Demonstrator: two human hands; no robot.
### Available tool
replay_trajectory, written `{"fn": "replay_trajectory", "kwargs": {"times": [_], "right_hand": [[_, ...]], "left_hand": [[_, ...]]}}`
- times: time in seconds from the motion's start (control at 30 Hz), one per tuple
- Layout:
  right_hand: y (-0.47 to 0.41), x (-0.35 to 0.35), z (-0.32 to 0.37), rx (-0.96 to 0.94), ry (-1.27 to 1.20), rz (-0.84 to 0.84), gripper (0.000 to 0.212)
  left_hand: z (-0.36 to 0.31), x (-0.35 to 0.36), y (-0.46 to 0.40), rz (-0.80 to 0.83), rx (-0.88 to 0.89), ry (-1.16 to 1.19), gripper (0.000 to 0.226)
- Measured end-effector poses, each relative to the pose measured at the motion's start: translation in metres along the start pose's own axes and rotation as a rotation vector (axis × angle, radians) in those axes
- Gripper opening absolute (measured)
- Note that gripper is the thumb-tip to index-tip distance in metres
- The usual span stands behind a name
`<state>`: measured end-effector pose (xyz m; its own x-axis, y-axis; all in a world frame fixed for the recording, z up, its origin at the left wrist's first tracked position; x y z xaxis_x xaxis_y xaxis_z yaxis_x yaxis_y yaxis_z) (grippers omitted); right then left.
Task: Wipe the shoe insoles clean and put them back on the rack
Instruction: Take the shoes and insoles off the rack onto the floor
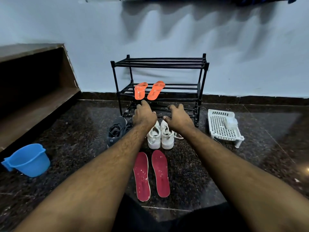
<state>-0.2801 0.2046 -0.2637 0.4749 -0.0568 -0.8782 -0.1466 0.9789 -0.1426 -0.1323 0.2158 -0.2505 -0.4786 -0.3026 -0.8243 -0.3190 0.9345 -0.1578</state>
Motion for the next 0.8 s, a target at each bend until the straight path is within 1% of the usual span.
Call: {"fn": "replay_trajectory", "kwargs": {"times": [0.2, 0.3, 0.47, 0.53, 0.6, 0.7, 0.8], "right_hand": [[-0.051, 0.020, -0.006, 0.006, 0.066, 0.065, 0.053], [-0.089, 0.032, -0.007, -0.012, 0.097, 0.091, 0.051], [-0.161, 0.060, -0.010, -0.046, 0.139, 0.087, 0.046], [-0.189, 0.077, -0.015, -0.057, 0.144, 0.105, 0.049], [-0.220, 0.097, -0.022, -0.065, 0.111, 0.157, 0.057], [-0.261, 0.120, -0.034, -0.054, 0.002, 0.210, 0.071], [-0.297, 0.140, -0.041, -0.010, -0.176, 0.206, 0.072]], "left_hand": [[0.026, 0.017, -0.057, 0.082, 0.007, -0.045, 0.050], [0.037, 0.027, -0.097, 0.080, 0.014, -0.078, 0.052], [0.050, 0.049, -0.168, 0.074, 0.042, -0.115, 0.045], [0.060, 0.061, -0.201, 0.084, 0.009, -0.075, 0.046], [0.073, 0.078, -0.237, 0.071, -0.047, -0.008, 0.043], [0.087, 0.101, -0.279, 0.035, -0.178, 0.165, 0.032], [0.092, 0.120, -0.309, -0.042, -0.290, 0.390, 0.017]]}}
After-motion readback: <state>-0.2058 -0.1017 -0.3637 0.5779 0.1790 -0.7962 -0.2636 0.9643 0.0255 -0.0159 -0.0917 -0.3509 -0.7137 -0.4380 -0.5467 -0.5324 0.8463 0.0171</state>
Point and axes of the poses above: each hand's wrist, its own y-axis away from the middle knuckle, its own x-axis out of the palm, z = x × y, the point moved 4 cm from there along -y, towards the middle knuckle, and after that the axes turned 2 degrees about z, right-handed, at the moved point
